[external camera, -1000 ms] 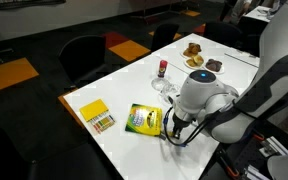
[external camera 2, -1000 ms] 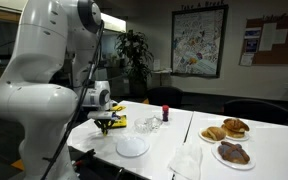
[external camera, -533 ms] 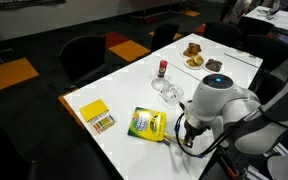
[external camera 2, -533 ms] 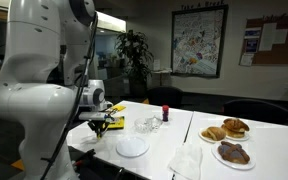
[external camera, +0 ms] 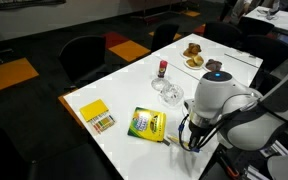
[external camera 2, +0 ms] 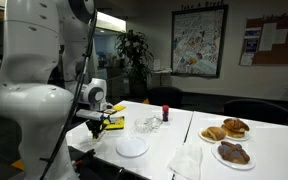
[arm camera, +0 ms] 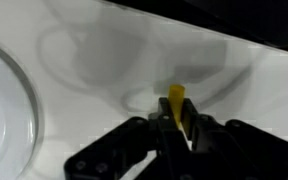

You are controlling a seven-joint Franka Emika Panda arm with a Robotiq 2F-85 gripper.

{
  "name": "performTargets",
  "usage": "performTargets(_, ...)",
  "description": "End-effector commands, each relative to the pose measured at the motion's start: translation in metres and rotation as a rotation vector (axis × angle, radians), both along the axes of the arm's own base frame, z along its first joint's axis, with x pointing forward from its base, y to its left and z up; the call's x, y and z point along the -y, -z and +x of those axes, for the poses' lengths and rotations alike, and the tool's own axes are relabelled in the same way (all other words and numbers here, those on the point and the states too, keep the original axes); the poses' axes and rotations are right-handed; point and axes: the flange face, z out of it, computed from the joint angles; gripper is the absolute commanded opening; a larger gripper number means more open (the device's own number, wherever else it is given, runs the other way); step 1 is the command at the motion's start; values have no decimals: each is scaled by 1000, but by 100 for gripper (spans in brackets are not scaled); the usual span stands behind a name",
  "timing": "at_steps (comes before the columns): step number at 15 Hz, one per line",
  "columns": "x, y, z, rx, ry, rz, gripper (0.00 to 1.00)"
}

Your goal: Pick up two of the crayons and put them to the right

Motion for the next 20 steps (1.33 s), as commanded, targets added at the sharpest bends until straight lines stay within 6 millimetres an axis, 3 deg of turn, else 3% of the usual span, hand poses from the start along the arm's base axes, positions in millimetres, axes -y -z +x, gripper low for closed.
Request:
performTargets(1,11,-31,-3,83,10,1,4)
performTargets(4,14,-59,-1,174,15,10,4)
performTargets(5,6,-70,21,195,20,13,4)
performTargets(7,17,-86,33,254,36,3,4)
performTargets(8,30,-92,32,280,57,-8,4)
performTargets(10,49,-102,50,319,99,-31,4)
performTargets(16,101,-113,92,400,197,-118,4)
performTargets(20,104,-116,82,417,221,-131,4)
